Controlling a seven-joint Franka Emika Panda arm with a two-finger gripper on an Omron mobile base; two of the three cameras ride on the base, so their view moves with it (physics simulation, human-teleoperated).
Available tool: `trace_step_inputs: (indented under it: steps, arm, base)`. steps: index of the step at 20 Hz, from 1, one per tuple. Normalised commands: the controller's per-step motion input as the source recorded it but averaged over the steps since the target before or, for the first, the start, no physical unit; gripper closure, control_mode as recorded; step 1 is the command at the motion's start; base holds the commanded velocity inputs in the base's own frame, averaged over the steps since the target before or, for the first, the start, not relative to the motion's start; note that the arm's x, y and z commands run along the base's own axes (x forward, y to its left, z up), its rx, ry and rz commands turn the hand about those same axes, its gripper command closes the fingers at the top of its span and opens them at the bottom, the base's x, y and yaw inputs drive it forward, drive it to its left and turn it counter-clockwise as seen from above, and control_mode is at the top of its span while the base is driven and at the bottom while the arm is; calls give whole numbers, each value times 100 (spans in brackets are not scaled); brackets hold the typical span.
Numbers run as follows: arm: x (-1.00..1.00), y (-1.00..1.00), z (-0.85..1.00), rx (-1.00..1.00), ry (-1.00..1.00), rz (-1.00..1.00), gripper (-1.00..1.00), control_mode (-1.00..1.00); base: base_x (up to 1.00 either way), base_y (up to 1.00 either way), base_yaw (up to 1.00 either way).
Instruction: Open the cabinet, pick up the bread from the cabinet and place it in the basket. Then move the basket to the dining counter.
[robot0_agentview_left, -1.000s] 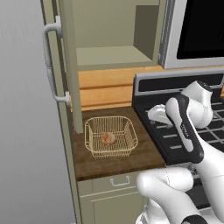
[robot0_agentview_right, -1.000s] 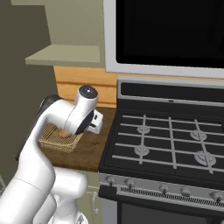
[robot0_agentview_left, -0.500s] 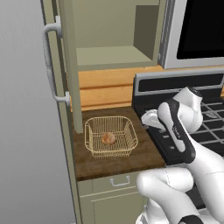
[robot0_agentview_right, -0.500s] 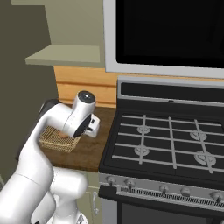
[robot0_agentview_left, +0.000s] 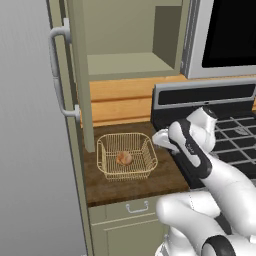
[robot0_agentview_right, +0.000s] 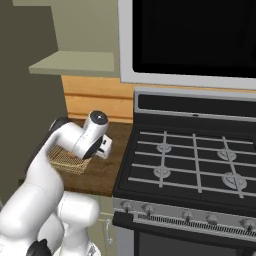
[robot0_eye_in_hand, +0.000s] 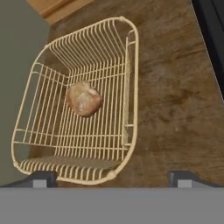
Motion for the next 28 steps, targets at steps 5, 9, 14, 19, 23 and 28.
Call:
trace_step_inputs:
  steps: [5, 9, 14, 19, 23, 28]
  arm:
    - [52, -3, -8, 1, 7, 0, -100, -100]
    - [44, -12, -2, 2, 7, 2, -100, -100]
    - [25, -5, -4, 2, 0, 9, -100, -100]
    - [3, -1, -18, 1, 0, 6, -100, -100]
    - [0, 1, -28, 0, 0, 1, -100, -100]
    - [3, 16, -42, 0, 0, 0, -100, -100]
  base:
    - [0, 0, 0]
    - [0, 0, 0]
    - [0, 0, 0]
    - [0, 0, 0]
    - [0, 0, 0]
    - [0, 0, 0]
